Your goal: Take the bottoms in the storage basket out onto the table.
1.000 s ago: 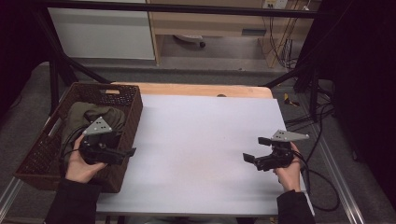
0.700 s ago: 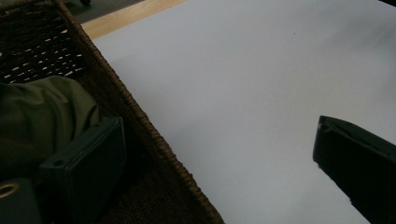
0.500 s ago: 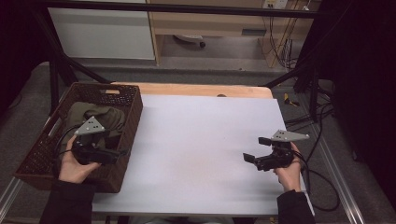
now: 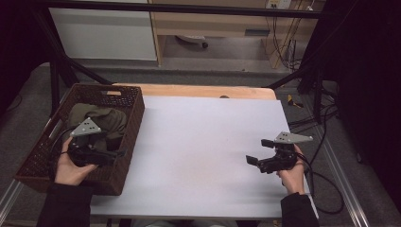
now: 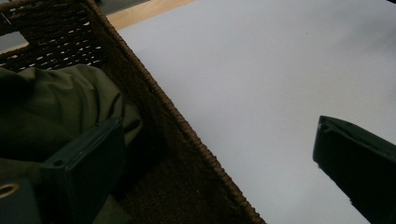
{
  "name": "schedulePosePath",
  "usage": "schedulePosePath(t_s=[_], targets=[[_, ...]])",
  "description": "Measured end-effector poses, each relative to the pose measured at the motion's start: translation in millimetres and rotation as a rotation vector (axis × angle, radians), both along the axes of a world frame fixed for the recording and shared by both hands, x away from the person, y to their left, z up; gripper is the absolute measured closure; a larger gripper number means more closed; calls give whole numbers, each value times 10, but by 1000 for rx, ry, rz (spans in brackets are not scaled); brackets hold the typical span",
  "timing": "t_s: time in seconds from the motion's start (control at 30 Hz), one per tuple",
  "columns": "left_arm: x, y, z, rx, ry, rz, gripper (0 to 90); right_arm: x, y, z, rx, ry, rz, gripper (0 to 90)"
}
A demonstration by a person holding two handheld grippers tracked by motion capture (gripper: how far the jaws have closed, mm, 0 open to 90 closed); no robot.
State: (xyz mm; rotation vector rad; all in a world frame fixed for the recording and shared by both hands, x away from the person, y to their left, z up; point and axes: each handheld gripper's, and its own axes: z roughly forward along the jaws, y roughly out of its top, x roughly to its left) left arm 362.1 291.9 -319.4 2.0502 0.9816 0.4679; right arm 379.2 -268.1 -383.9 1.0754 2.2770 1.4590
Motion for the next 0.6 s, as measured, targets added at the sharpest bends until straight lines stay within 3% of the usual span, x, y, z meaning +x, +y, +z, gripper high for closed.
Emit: schedulePosePath(t_s=[0.6], targets=[[-22,111,14,-2,4,14,22,4,17,-19,-8,12,-1,6]])
